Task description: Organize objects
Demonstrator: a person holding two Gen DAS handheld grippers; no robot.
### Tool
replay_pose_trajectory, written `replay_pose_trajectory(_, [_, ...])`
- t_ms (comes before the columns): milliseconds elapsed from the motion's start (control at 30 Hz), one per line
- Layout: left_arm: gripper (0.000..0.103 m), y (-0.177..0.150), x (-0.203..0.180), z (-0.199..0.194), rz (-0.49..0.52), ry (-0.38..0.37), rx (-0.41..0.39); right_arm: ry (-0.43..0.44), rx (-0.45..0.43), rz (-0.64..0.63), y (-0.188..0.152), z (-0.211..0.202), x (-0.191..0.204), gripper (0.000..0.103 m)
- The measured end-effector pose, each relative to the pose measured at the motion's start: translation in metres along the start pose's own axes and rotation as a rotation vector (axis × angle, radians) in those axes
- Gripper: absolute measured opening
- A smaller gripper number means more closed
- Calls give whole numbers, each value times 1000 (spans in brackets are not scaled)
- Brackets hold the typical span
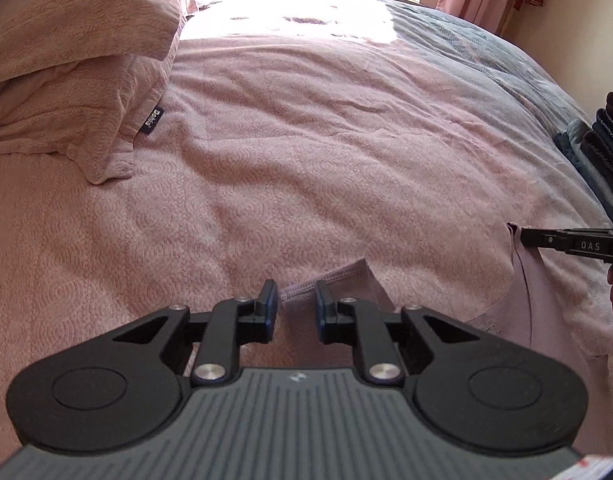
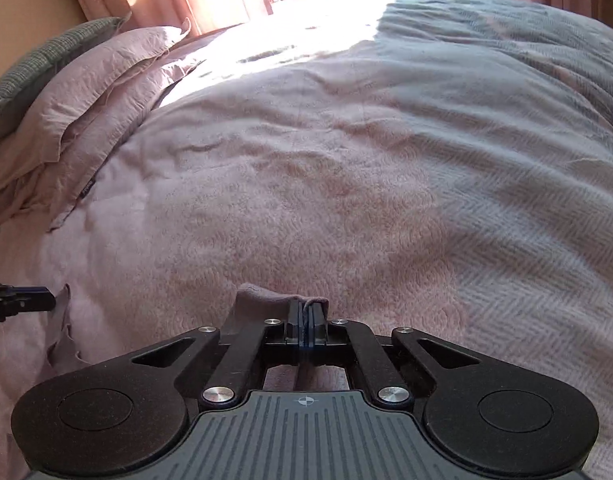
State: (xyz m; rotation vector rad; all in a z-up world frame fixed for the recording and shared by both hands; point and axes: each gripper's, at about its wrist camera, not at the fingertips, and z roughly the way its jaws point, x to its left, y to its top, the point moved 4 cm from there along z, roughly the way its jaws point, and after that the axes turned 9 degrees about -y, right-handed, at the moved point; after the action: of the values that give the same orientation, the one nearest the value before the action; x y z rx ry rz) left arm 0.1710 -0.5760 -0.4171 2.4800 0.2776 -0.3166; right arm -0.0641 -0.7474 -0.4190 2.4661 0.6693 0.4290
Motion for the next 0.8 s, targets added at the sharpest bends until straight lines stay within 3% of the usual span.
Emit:
replay_pose_trajectory(200, [22, -9, 11, 5, -136, -124, 48, -61, -28, 52, -13, -30, -13, 12])
replay_pose_trajectory(233, [18, -8, 10, 8, -140, -128, 41, -78, -24, 58, -16, -32, -15, 12])
replay_pose_trajectory(267, [0, -6, 8, 10, -126, -134, 27, -112, -16, 60, -19, -35, -17, 12])
replay_pose_trajectory(333, [0, 1, 7, 14, -117, -97, 1, -163, -16, 51, -23, -41, -20, 13])
replay_pose_trajectory(500, [2, 11, 1, 20, -83, -16, 2, -169, -46, -43, -28, -69, -7, 14])
replay_pose_trajectory(633, [8, 4, 6, 0, -134, 34, -42, -142, -25, -130, -45, -94, 15, 28])
replay_pose_trajectory(733, [33, -8, 9, -32, -158, 148, -106, -110, 2, -195, -71, -112, 34, 34])
replay_pose_trajectory(800, [30, -23, 3, -54, -136, 151, -100, -99, 31, -240, -93, -124, 46, 34])
